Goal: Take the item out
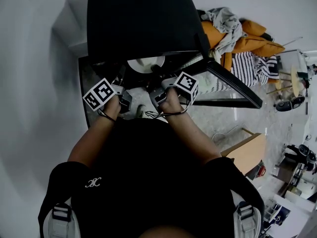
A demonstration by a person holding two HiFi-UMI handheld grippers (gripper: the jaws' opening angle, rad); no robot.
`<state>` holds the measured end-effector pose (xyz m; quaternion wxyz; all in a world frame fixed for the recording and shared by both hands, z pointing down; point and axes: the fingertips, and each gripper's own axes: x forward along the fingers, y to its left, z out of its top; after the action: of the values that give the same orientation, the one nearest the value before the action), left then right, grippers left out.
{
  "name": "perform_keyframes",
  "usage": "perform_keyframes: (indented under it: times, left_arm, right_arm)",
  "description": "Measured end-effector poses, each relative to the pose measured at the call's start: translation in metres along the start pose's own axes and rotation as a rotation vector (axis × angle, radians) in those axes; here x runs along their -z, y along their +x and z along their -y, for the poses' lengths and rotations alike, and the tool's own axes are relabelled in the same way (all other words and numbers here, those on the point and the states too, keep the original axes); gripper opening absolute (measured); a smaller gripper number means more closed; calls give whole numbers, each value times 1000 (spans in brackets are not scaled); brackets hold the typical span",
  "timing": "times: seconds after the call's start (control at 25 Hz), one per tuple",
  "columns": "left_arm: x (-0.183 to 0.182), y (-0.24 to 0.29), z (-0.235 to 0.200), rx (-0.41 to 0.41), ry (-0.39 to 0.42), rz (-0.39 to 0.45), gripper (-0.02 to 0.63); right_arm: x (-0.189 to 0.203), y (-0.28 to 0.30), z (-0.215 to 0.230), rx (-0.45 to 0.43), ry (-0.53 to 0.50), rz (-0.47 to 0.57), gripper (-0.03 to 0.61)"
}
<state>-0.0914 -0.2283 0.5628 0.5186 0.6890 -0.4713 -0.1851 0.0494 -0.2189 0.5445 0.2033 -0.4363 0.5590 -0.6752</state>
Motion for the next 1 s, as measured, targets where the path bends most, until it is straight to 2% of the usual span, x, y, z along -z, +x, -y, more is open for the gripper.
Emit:
perform_keyframes:
  times: [0.24,0.48,0.76,1.0]
  left_arm:
    - [0,-1,1,-4,6,7,130]
    - [-3,1,3,-19,16,16,130]
    - [-7,-6,6,-51,67,56,130]
    - [-8,-2,6,-95,151,114,132]
  right_arm:
    - [-2,-16,-9,-54,-39,-12,21]
    - [-1,-40,-16,-60,-69,-32,21]
    - [7,-66,-17,-60,-84,-50,21]
    - [10,-68,-18,-79,-113,-85,21]
